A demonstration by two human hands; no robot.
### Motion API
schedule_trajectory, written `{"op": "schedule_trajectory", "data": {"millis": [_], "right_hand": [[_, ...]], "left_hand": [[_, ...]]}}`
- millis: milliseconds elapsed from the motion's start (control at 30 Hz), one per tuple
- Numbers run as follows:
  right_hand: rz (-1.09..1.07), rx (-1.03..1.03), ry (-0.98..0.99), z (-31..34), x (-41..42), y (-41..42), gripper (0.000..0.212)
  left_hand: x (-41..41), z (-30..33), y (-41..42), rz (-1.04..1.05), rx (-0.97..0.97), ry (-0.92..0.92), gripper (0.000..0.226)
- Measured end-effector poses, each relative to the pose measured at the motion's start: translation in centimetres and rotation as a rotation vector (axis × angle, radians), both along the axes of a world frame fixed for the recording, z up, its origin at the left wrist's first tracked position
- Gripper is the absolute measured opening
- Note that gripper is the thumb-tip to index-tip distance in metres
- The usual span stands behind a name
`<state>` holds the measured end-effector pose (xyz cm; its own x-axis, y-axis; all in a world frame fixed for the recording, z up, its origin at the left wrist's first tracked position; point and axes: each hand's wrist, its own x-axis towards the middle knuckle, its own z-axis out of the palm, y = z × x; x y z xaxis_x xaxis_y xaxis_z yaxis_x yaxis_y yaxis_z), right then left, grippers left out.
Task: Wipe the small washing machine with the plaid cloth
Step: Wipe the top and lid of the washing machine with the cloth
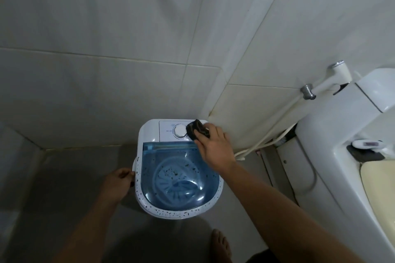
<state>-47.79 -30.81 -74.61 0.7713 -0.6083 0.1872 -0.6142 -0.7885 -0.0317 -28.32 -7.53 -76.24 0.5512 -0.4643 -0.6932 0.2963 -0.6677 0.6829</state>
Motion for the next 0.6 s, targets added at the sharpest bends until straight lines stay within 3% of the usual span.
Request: {"op": "schedule_trajectory", "data": {"millis": [133,400,600], "right_hand": [[-0.055,0.132,-0.061,-0.3,0.8,0.8,0.047],[0.106,0.056,0.035,-0.3,-0.3,-1.4,0.058],[-0.133,0.143,-0.026,-0.6,1.9,-0.9,0.060]], "left_hand": [[-0.1,0.4,-0.1,0.004,-0.003,-0.012,0.015],[-0.3,-0.1,-0.2,0.033,-0.026,0.003,0.018],[-0.1,-0.6,-0.2,0.048,-0.022,0.026,0.012]]}}
